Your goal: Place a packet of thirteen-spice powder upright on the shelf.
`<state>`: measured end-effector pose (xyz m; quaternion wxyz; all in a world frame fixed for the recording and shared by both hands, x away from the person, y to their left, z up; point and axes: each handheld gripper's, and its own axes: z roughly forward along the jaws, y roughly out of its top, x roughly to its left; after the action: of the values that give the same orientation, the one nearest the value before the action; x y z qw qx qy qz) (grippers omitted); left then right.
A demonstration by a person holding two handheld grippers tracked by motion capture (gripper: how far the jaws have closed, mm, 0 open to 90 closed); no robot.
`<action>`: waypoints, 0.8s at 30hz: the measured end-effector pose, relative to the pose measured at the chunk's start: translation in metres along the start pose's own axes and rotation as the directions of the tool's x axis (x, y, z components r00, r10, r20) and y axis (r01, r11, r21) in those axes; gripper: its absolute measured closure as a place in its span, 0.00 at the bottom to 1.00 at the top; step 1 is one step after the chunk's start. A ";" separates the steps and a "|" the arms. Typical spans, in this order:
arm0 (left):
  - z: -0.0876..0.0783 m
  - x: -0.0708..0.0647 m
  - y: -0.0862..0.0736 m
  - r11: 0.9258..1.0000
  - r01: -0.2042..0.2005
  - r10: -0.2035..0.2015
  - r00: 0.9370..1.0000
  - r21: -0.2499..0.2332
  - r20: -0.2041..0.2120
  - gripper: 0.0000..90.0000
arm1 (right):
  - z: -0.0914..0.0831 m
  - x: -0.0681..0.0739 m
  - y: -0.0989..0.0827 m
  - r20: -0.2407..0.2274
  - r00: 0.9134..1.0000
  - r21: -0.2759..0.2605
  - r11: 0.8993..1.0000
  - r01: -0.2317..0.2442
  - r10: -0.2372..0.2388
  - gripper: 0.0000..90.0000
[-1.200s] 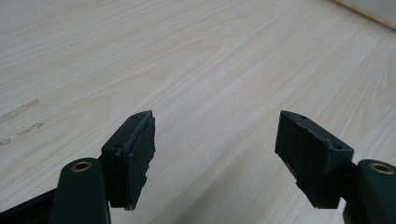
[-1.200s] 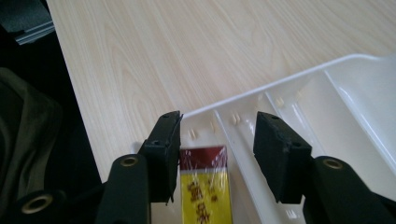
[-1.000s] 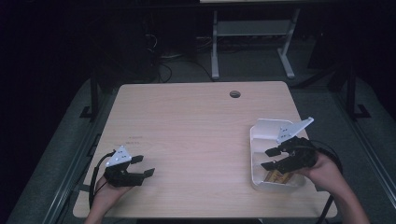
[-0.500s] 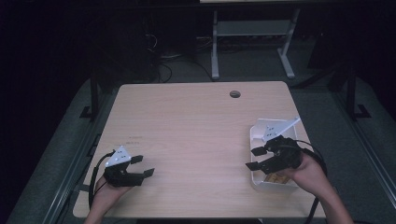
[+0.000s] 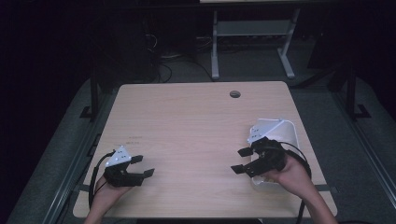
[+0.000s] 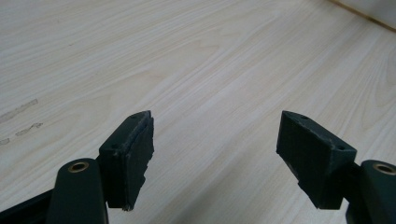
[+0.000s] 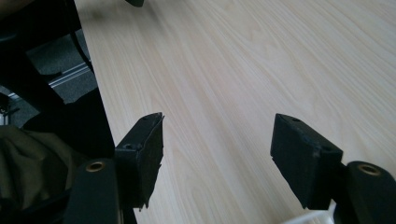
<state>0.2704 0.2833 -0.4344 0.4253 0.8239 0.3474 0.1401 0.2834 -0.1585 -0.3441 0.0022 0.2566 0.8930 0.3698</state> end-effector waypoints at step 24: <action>0.001 0.000 0.000 1.000 -0.003 0.003 1.000 0.007 0.011 0.28 | 0.065 0.027 0.027 -0.071 0.996 0.012 0.998 0.063 -0.062 0.31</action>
<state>0.2705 0.2831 -0.4350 0.4239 0.8266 0.3446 0.1350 0.2849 -0.0875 -0.3686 -0.0195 0.2154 0.9026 0.3721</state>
